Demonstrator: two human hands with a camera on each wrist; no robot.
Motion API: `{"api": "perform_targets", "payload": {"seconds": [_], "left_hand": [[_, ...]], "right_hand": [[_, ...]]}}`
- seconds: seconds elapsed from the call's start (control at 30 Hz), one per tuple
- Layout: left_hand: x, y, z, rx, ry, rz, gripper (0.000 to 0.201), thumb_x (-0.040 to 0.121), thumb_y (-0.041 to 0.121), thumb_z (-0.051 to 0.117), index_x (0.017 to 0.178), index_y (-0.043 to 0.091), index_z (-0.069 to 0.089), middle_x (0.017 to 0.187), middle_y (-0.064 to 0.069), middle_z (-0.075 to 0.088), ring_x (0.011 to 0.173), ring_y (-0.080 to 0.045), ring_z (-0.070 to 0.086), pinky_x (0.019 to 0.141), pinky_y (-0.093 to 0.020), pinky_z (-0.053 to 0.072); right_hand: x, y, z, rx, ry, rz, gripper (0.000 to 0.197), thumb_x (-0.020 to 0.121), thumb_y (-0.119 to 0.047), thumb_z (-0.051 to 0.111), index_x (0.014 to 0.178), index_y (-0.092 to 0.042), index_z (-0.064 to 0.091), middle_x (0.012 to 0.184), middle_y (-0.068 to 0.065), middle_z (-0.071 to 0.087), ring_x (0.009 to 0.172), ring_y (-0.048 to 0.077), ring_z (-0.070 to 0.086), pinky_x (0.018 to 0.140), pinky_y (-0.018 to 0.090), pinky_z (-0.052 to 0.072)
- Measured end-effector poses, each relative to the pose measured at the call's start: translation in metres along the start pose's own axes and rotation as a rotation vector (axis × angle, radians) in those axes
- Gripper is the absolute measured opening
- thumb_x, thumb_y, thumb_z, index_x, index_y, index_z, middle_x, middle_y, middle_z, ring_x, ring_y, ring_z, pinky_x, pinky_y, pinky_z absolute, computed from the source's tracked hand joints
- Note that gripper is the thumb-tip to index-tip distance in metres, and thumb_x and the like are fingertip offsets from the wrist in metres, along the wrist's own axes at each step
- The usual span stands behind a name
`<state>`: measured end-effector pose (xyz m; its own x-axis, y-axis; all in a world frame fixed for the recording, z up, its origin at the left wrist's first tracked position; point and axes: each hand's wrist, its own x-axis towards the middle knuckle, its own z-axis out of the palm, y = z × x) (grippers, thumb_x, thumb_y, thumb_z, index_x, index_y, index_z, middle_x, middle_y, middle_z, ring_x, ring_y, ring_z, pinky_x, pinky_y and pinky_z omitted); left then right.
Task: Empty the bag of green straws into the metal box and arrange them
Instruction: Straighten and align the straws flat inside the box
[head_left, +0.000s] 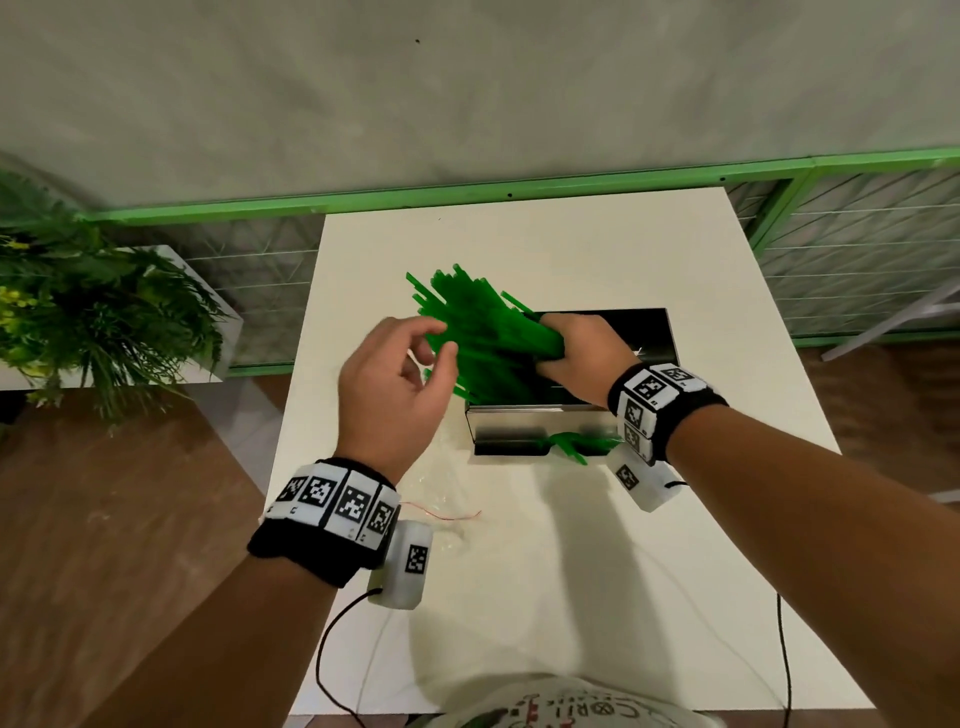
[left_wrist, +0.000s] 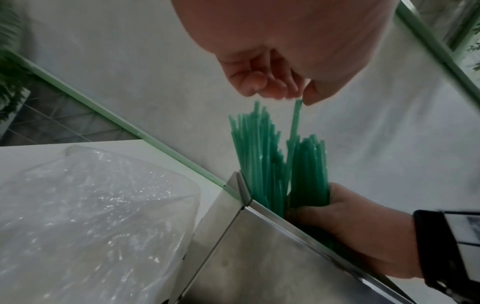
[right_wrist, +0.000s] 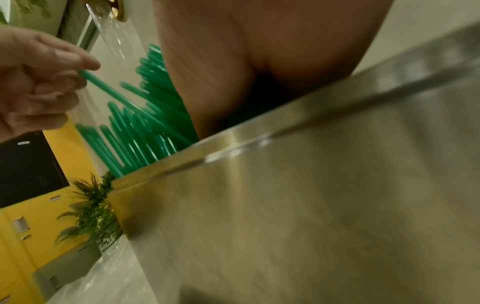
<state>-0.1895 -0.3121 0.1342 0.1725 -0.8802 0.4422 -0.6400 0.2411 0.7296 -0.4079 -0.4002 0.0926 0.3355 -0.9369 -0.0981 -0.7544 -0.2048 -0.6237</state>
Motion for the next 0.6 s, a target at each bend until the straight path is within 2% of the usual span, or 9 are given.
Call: {"api": "perform_targets", "payload": {"seconds": [0.07, 0.13, 0.23, 0.33, 0.4, 0.47, 0.53, 0.6], "left_hand": [[0.000, -0.008, -0.003, -0.041, 0.033, -0.074, 0.018, 0.090, 0.015, 0.073, 0.105, 0.019, 0.066, 0.082, 0.003, 0.057, 0.055, -0.015, 0.048, 0.061, -0.026, 0.046], [-0.003, -0.015, -0.004, -0.075, 0.025, -0.153, 0.023, 0.090, 0.020, 0.074, 0.110, 0.023, 0.062, 0.087, 0.002, 0.055, 0.057, -0.015, 0.047, 0.061, -0.029, 0.046], [-0.009, -0.020, -0.003, -0.083, 0.047, -0.219, 0.033, 0.090, 0.026, 0.074, 0.117, 0.025, 0.055, 0.097, 0.003, 0.052, 0.064, -0.015, 0.047, 0.064, -0.028, 0.046], [-0.018, -0.025, -0.001, -0.119, 0.044, -0.326, 0.046, 0.089, 0.032, 0.075, 0.126, 0.026, 0.047, 0.111, 0.001, 0.049, 0.075, -0.015, 0.049, 0.070, -0.027, 0.048], [-0.024, -0.028, 0.002, -0.159, -0.005, -0.404, 0.060, 0.087, 0.041, 0.075, 0.134, 0.025, 0.042, 0.118, 0.001, 0.047, 0.079, -0.013, 0.051, 0.073, -0.025, 0.047], [-0.030, -0.028, 0.007, -0.204, -0.089, -0.496, 0.082, 0.077, 0.057, 0.074, 0.142, 0.027, 0.035, 0.122, 0.005, 0.045, 0.085, -0.013, 0.055, 0.077, -0.024, 0.047], [-0.035, -0.027, 0.012, -0.226, -0.200, -0.593, 0.108, 0.062, 0.070, 0.076, 0.151, 0.035, 0.024, 0.127, 0.008, 0.043, 0.093, -0.017, 0.058, 0.081, -0.025, 0.048], [-0.039, -0.025, 0.020, -0.177, -0.312, -0.636, 0.127, 0.052, 0.073, 0.081, 0.155, 0.041, 0.013, 0.134, 0.007, 0.041, 0.108, -0.021, 0.059, 0.092, -0.033, 0.053]], "right_hand": [[0.002, -0.002, -0.001, 0.043, 0.045, 0.004, 0.017, 0.085, -0.012, 0.071, 0.101, -0.012, 0.067, 0.074, -0.001, 0.060, 0.070, 0.017, 0.057, 0.060, 0.024, 0.039], [0.004, -0.002, -0.001, 0.049, 0.063, 0.022, 0.013, 0.086, -0.011, 0.069, 0.098, -0.010, 0.063, 0.073, 0.001, 0.058, 0.068, 0.018, 0.056, 0.058, 0.024, 0.038], [0.005, 0.003, -0.001, 0.030, 0.098, 0.037, 0.015, 0.084, -0.008, 0.070, 0.097, -0.009, 0.062, 0.088, 0.007, 0.056, 0.079, 0.024, 0.054, 0.068, 0.026, 0.037], [0.002, 0.008, 0.000, 0.010, 0.106, 0.040, 0.021, 0.083, -0.007, 0.071, 0.103, -0.007, 0.064, 0.094, 0.006, 0.051, 0.082, 0.023, 0.051, 0.072, 0.027, 0.036], [-0.001, 0.009, 0.001, 0.025, 0.072, 0.050, 0.026, 0.081, -0.006, 0.071, 0.107, -0.006, 0.066, 0.096, 0.007, 0.058, 0.086, 0.025, 0.056, 0.073, 0.031, 0.043], [-0.005, 0.009, 0.000, 0.063, 0.022, 0.081, 0.028, 0.080, -0.003, 0.070, 0.108, -0.008, 0.066, 0.096, 0.009, 0.066, 0.088, 0.026, 0.061, 0.076, 0.035, 0.052], [-0.006, 0.009, -0.001, 0.060, -0.024, 0.102, 0.028, 0.078, -0.001, 0.067, 0.105, -0.010, 0.066, 0.090, 0.009, 0.068, 0.085, 0.027, 0.063, 0.074, 0.036, 0.054], [-0.005, 0.009, -0.002, 0.033, -0.056, 0.113, 0.026, 0.078, 0.000, 0.065, 0.103, -0.009, 0.063, 0.087, 0.010, 0.068, 0.084, 0.030, 0.064, 0.071, 0.037, 0.054]]}}
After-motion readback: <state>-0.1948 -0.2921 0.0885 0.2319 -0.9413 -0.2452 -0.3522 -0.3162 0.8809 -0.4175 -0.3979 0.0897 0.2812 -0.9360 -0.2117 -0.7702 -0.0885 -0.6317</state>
